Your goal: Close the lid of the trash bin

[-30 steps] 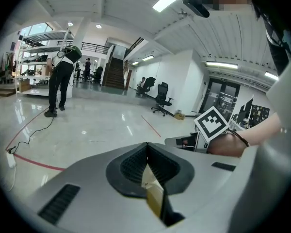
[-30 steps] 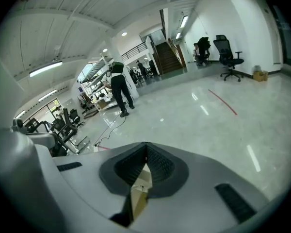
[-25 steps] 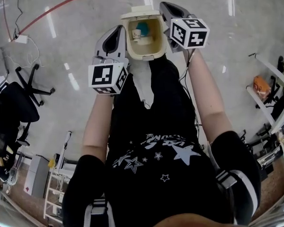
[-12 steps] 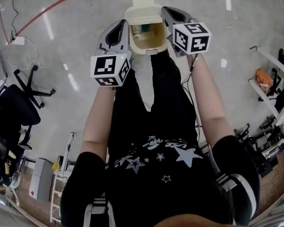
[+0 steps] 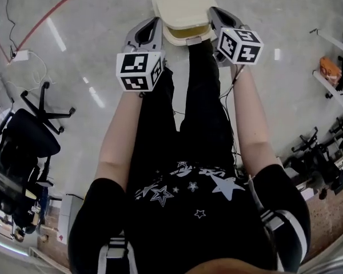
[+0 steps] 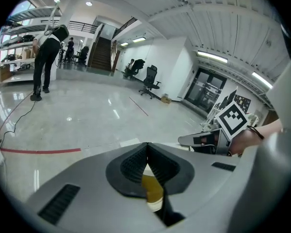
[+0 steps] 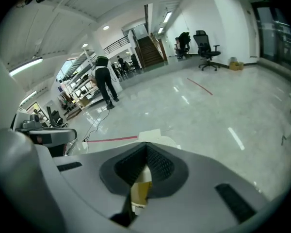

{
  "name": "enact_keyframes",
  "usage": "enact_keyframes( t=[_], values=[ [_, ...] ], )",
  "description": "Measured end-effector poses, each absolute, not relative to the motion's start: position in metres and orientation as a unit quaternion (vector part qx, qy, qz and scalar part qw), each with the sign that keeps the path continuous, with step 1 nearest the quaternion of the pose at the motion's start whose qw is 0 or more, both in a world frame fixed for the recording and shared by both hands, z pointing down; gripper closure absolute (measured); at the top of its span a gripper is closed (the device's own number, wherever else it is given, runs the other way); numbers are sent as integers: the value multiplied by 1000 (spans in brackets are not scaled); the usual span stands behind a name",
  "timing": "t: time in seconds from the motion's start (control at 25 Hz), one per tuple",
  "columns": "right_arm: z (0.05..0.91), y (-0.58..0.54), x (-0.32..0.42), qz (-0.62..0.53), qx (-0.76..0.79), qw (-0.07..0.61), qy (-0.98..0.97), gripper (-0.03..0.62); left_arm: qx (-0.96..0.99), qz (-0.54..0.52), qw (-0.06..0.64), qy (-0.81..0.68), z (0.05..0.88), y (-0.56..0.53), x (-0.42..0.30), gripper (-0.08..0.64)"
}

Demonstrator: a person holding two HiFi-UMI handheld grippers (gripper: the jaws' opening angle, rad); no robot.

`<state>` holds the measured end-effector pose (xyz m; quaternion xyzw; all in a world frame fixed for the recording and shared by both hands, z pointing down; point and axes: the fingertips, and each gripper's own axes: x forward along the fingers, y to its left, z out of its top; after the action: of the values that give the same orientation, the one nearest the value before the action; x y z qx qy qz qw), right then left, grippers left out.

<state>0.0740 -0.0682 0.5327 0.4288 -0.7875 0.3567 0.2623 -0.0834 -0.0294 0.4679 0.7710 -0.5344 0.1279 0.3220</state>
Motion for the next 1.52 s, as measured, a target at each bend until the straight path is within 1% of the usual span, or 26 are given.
enact_keyframes(
  t=[0.2,0.64,0.84,1.04,1.52],
  values=[
    [551,-39,85,382,454,258,-762,586,783,159,333,-501,486,-11,-71,549],
    [606,-7,96,444,409,258,-754,586,753,210,380,-494,558,12,-35,549],
    [631,4,97,453,386,284,-752,586,735,252,402,-485,596,27,-18,549],
    [650,9,97,455,375,301,-750,586,715,269,415,-494,622,29,-8,549],
    [676,11,97,449,348,341,-749,586,690,318,444,-474,658,35,8,549]
  ],
)
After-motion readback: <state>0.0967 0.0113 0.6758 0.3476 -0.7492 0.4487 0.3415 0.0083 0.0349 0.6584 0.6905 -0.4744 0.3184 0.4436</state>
